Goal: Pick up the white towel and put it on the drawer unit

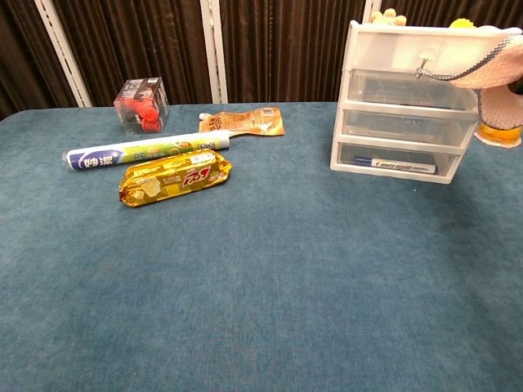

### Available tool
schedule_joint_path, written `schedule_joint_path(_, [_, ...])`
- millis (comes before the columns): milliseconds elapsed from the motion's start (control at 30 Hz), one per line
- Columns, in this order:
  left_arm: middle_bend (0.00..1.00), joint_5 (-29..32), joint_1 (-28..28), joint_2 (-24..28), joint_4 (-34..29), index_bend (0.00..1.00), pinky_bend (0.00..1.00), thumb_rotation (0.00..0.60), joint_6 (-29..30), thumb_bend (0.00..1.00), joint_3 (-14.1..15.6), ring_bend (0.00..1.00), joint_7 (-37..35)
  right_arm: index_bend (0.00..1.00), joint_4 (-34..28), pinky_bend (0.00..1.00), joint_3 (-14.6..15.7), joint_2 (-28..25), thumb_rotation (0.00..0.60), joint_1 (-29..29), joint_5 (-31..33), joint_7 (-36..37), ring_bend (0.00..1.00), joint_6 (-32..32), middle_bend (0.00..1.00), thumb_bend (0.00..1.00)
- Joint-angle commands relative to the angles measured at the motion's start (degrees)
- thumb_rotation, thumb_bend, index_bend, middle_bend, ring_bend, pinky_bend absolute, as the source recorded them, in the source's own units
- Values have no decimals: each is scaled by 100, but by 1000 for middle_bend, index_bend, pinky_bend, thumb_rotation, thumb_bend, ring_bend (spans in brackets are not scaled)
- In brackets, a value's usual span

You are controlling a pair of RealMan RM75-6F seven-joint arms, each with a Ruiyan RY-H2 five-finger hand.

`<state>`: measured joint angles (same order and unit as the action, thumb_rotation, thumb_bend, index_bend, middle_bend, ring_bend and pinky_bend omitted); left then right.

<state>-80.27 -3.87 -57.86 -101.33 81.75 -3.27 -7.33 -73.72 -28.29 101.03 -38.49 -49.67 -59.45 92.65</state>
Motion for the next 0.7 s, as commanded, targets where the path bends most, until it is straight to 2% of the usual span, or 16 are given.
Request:
schedule_joint_path(33, [0,0,-1,1,-2,0,0,600,-3,3,1,0,0,955,13,981,3,14,600,-14,20,3,1000,-14,1000,355])
schedule_joint_path(700, [0,12,-7,19,-23,0,0,600,-32,3,10,0,-20,955,188,987,28,98,600,-102,89,62,1000,-63,1000,358])
